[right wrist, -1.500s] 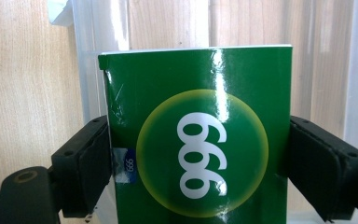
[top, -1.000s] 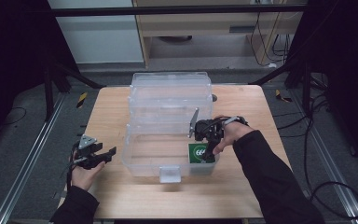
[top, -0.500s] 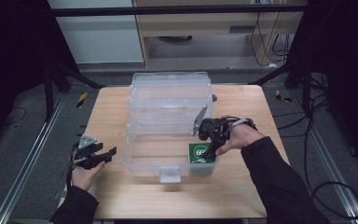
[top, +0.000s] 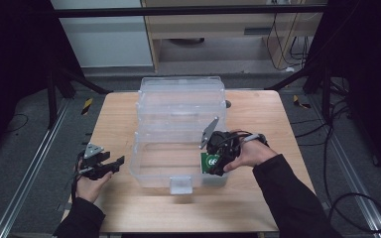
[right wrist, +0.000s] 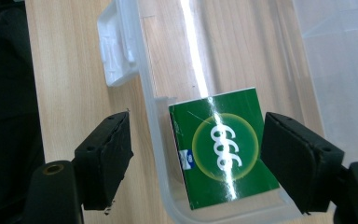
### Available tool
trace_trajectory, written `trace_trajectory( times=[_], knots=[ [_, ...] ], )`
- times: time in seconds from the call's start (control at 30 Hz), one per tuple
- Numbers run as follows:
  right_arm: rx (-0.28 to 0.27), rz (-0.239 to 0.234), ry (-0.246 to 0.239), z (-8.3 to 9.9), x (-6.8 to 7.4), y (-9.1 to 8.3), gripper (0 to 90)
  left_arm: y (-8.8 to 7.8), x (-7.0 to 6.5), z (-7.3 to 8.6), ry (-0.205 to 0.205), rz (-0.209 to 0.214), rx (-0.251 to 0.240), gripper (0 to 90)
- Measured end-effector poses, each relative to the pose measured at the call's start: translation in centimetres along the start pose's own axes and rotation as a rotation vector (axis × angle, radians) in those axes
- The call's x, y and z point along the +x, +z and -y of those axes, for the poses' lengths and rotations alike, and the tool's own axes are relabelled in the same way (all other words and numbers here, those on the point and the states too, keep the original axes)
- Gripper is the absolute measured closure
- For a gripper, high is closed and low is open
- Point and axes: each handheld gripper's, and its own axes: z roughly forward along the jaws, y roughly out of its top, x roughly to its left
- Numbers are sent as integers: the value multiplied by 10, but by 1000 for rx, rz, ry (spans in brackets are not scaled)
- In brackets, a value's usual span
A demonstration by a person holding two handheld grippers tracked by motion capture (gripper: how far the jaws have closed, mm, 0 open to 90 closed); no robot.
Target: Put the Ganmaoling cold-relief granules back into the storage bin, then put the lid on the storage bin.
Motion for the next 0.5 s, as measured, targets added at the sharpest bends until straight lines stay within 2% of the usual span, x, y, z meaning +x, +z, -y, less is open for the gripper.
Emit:
trace_trajectory(
  times=[0.2,0.5],
  knots=[
    [-12,-12,24,0,1,10,253,0,1,0,-4,-1,-1,343],
    [-22,-38,13,-9,3,18,252,-1,0,-1,3,-12,-3,344]
  ],
)
